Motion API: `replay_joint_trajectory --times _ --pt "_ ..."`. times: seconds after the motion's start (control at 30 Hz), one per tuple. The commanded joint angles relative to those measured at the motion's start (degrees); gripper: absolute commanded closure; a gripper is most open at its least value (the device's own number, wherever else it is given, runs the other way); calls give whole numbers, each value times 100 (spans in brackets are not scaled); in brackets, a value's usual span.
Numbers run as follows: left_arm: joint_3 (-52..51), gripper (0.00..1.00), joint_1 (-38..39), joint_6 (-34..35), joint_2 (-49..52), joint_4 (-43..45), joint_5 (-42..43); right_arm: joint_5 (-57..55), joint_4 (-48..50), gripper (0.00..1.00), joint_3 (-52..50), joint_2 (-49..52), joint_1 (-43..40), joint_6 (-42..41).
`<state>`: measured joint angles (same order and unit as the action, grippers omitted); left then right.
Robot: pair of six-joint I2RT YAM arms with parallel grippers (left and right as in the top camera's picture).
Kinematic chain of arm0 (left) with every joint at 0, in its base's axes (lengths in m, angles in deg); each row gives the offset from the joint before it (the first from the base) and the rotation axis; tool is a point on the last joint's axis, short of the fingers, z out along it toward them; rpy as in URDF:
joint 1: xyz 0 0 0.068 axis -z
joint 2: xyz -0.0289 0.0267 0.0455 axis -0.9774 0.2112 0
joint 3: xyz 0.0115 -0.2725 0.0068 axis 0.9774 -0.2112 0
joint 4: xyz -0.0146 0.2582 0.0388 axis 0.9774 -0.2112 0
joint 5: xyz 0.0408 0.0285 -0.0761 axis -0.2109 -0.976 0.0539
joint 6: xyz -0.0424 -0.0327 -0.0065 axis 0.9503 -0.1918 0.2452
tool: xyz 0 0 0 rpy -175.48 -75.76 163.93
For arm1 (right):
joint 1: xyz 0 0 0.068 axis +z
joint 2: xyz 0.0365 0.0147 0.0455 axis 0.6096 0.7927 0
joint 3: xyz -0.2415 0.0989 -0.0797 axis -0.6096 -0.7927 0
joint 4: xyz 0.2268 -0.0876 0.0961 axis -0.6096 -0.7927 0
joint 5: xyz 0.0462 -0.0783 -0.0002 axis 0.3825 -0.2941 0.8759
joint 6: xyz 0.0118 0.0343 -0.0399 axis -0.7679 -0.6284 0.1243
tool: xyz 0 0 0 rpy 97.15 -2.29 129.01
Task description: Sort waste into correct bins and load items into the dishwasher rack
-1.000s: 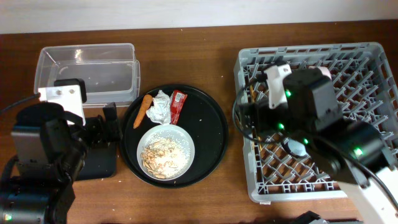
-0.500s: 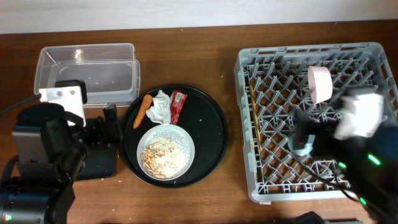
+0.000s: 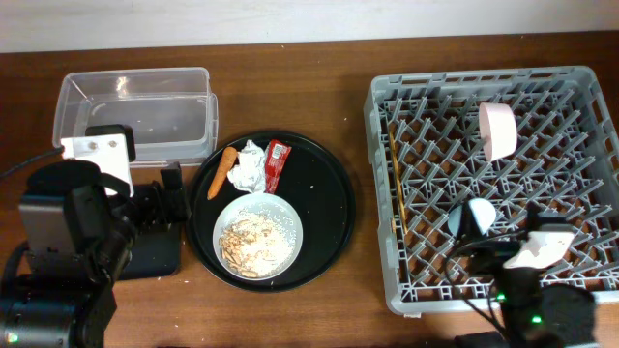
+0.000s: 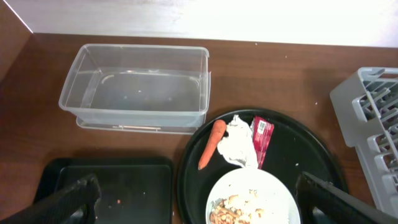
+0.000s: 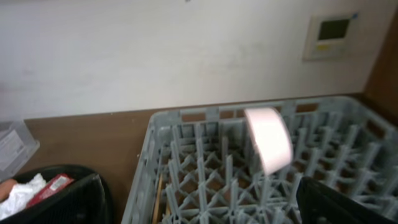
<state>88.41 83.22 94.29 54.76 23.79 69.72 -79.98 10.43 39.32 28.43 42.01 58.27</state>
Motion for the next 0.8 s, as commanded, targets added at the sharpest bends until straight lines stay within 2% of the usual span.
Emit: replay_joint_trajectory --times 0.0,0.1,0.3,0.77 --pt "31 1 7 50 2 -2 -42 310 546 2 -1137 -629 -46 -44" --pt "31 1 7 50 4 -2 -42 321 1056 2 -1956 -1078 -46 -44" --pt "31 1 7 50 2 -74 -42 321 2494 2 -2957 -1067 -44 -44" --pt "31 1 7 50 2 -918 -42 317 2253 2 -3005 -1045 -35 -42"
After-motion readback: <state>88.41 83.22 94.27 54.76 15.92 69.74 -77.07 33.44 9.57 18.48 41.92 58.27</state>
